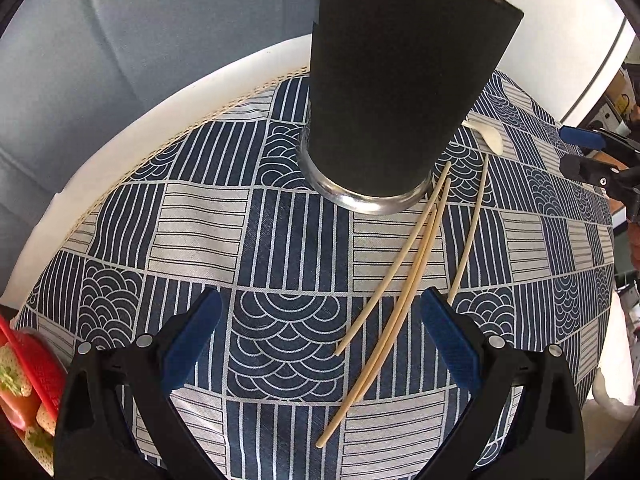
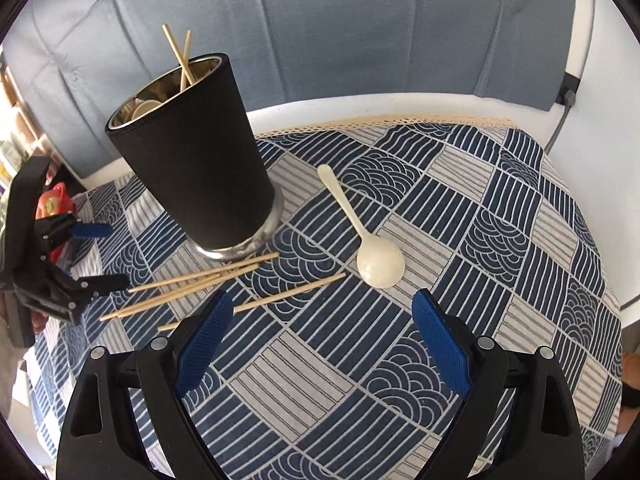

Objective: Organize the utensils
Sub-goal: 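Close the right gripper on one wooden chopstick while the left closes on another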

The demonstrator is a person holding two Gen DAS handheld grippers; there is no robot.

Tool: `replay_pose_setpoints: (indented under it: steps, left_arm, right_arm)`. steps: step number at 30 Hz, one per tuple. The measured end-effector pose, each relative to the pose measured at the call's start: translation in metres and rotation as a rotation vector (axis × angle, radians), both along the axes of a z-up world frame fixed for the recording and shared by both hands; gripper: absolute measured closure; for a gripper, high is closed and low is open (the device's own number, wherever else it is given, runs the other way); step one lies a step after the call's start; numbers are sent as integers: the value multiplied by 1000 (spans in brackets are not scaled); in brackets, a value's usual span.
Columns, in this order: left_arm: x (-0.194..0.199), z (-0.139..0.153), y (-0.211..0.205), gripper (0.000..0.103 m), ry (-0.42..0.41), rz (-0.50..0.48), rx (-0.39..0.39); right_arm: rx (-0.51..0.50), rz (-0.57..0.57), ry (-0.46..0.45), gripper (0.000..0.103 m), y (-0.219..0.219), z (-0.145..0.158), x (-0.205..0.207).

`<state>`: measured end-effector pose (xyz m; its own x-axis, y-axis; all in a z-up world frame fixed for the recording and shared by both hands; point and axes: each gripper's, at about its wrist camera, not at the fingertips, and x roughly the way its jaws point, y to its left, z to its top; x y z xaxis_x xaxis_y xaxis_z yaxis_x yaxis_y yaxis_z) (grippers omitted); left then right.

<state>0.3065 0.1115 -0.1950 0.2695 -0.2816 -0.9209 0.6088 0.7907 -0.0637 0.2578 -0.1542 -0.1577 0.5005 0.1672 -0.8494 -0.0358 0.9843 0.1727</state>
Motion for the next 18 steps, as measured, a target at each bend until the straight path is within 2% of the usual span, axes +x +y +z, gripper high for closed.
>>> replay_pose_setpoints:
  steps: [5,18]
  left_arm:
    - [6,-11,-4,6,-9,-78,29]
    - [24,-31,-13,6,26,-210,5]
  right_arm:
    - [-33,-50,71,17,11,-17,8]
    - [40,-262,240,17,16,-61,35]
